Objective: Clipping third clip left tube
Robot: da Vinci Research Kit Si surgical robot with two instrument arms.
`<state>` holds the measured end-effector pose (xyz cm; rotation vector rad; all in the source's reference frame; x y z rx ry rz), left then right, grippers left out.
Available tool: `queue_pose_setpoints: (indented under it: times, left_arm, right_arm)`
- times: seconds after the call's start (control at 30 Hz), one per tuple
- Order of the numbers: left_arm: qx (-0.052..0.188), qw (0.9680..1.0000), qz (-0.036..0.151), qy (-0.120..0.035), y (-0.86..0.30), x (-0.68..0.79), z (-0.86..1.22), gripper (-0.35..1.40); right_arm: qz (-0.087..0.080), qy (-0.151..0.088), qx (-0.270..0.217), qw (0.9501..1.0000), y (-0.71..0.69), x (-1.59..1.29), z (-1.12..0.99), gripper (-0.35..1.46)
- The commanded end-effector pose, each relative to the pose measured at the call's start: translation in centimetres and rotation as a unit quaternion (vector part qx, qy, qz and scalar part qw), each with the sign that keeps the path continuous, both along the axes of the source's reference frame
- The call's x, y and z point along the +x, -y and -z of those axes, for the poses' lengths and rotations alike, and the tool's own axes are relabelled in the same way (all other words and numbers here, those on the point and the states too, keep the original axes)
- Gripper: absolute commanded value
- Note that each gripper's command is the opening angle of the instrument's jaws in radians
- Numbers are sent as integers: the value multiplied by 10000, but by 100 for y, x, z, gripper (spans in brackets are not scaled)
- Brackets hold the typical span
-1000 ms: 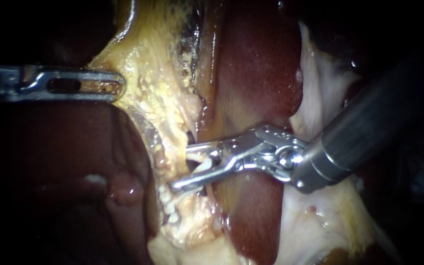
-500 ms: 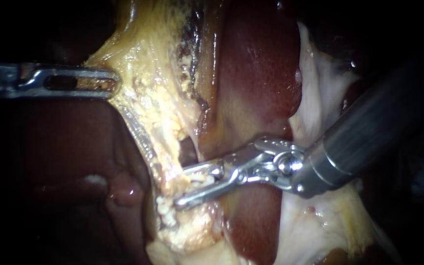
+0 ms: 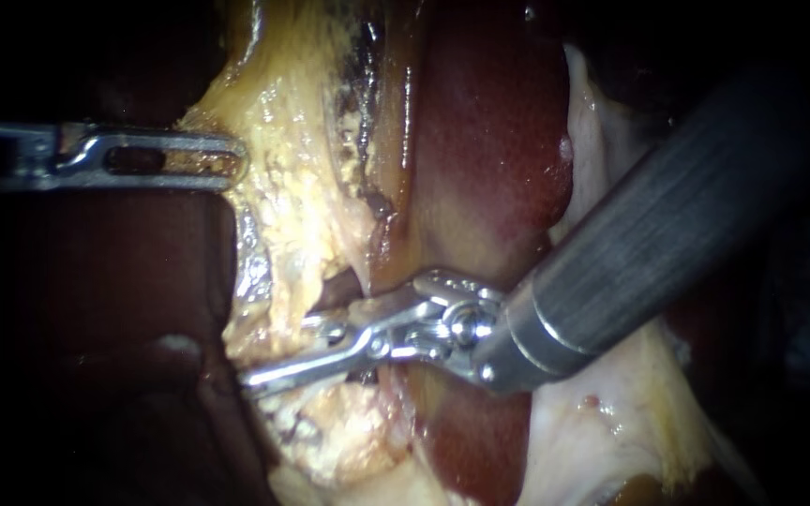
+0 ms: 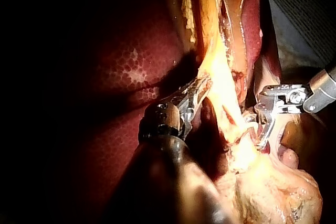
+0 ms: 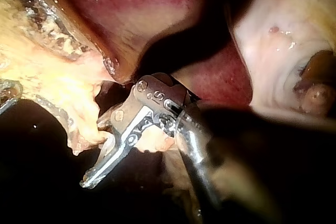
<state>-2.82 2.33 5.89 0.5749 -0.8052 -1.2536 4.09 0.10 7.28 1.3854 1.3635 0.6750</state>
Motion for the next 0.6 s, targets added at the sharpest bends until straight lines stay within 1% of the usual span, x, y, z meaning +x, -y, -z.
queue_pose_setpoints:
  times: [0.03,0.17,0.3,0.43,0.6]
  left_arm:
    - [-1,10000,-2,-2,0,0,0,-35]
    - [-1,10000,-3,-1,0,0,0,-35]
    - [-1,10000,-4,-1,-1,0,0,-35]
    - [-1,10000,-5,0,-1,1,-1,-35]
    - [-2,10000,-7,1,-1,1,-1,-35]
  right_arm:
    - [-89,79,38,9999,-5,-2,1,55]
    - [-224,224,139,9994,-20,-9,4,55]
    - [-324,311,205,9988,-28,-13,9,55]
    - [-324,312,210,9988,-27,-14,11,55]
    - [-274,276,177,9991,-17,-17,9,53]
